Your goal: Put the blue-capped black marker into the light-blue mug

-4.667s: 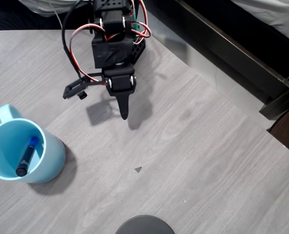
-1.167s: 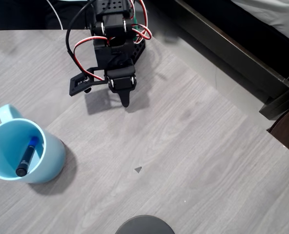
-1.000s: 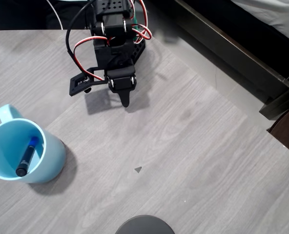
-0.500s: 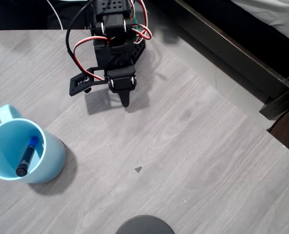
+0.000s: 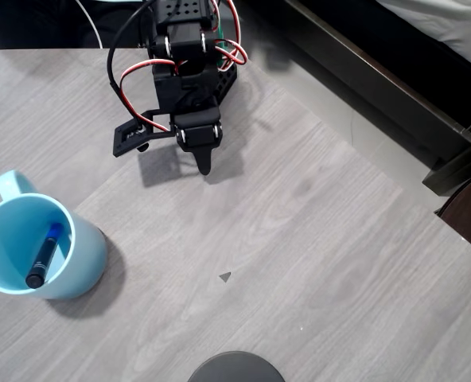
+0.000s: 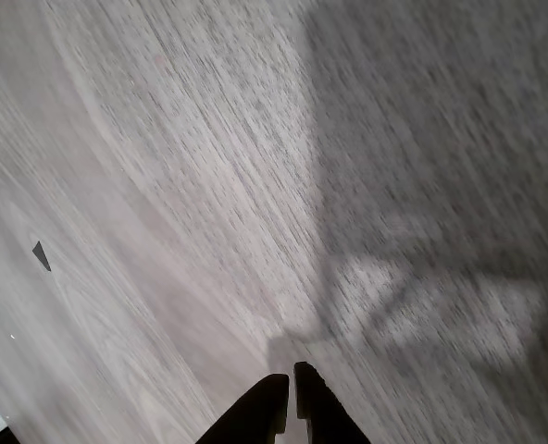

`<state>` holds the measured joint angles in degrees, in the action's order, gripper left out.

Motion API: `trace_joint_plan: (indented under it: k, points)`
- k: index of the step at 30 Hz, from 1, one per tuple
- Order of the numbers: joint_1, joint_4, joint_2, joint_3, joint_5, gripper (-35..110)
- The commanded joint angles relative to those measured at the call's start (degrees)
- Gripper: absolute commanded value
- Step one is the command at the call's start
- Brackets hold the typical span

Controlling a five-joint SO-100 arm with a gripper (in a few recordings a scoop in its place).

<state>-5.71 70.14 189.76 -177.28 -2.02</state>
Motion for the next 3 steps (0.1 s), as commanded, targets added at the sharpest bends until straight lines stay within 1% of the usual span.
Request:
trace_joint_plan:
  k: [1,3]
  points:
    - [0.09,0.70,1.49,-0.18,0.26,0]
    - [0.09,0.70,1.49,-0.18,0.26,0]
